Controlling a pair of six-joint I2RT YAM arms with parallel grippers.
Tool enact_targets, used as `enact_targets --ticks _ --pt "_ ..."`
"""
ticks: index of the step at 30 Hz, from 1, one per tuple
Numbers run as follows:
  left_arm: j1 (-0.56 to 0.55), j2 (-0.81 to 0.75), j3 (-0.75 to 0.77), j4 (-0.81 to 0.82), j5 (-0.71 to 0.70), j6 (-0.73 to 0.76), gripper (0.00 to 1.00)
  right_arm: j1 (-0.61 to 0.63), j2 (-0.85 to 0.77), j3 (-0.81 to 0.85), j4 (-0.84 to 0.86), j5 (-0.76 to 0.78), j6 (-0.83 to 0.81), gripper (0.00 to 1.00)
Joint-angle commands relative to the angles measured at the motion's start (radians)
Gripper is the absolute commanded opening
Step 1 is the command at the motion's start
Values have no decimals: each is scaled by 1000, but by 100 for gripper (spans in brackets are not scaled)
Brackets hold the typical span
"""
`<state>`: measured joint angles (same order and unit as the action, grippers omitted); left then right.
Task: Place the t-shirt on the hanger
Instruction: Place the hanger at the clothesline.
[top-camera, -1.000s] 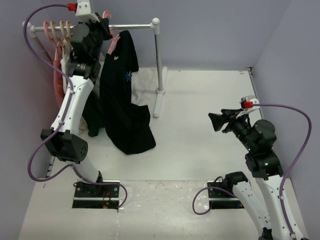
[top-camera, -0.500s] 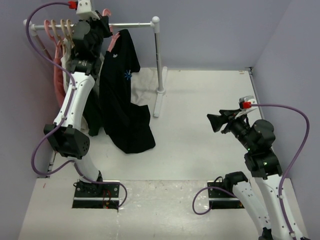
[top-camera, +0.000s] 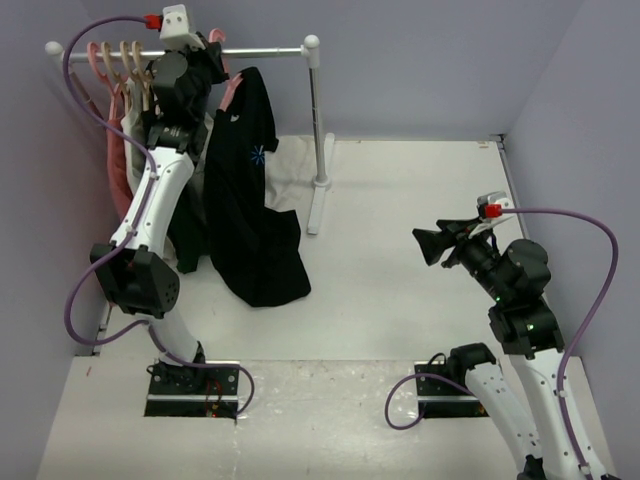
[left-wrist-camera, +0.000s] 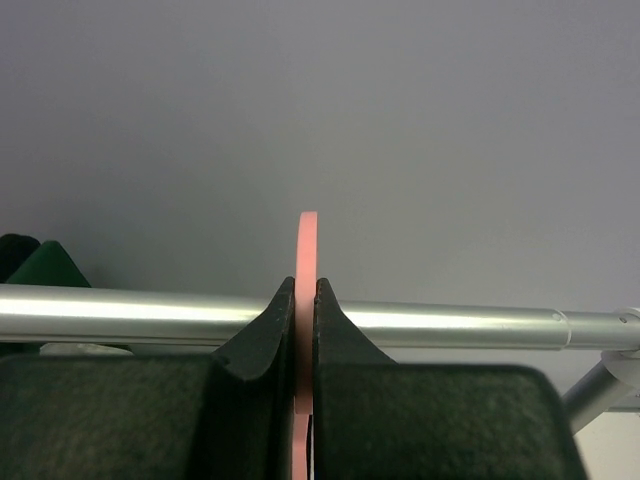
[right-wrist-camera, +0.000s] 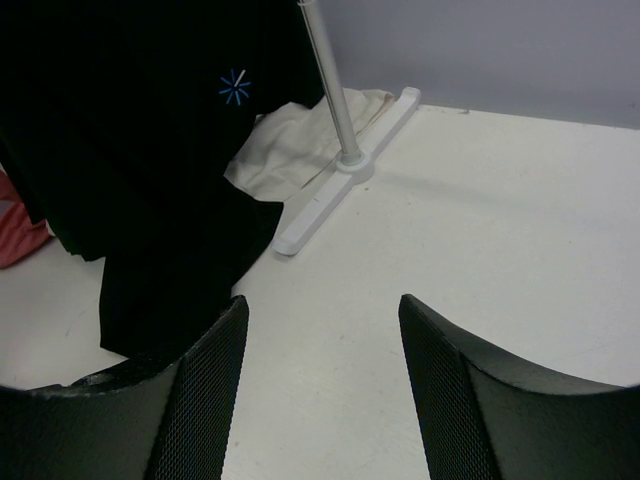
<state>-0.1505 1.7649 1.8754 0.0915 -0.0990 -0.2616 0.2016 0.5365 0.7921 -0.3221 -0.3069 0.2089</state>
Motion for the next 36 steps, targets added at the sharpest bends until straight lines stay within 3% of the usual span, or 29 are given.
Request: enact_targets --ticks 1,7,12,15,18,22,23,25,26,27,36 --pt "11 -33 -34 61 -7 -25 0 -5 -2 -8 41 -26 9 63" --pt "11 -79 -116 91 0 -44 1 -5 1 -11 48 -33 12 63" --pt "11 -48 -75 51 3 -41 7 -5 0 -11 43 -32 9 63" --pt "11 -36 -54 49 28 -32 0 -5 -1 -13 47 -34 9 63" --pt "11 -23 -17 16 24 -37 0 -5 2 -11 46 -33 9 63" --pt "11 -58 -66 6 10 -65 24 -5 2 -16 51 -36 11 63" --pt "11 -80 -105 17 1 -77 36 -5 2 -16 51 -37 12 63" --pt "11 -128 -190 35 -27 -108 70 -5 2 -16 52 -38 13 63" --pt "11 -151 -230 37 -40 -130 94 -5 4 -17 51 -40 12 63" --pt "11 -170 -258 32 -46 -145 100 -5 5 -17 49 -41 12 63" --pt "7 -442 -621 -2 -30 -311 100 -5 13 -13 48 -47 16 63"
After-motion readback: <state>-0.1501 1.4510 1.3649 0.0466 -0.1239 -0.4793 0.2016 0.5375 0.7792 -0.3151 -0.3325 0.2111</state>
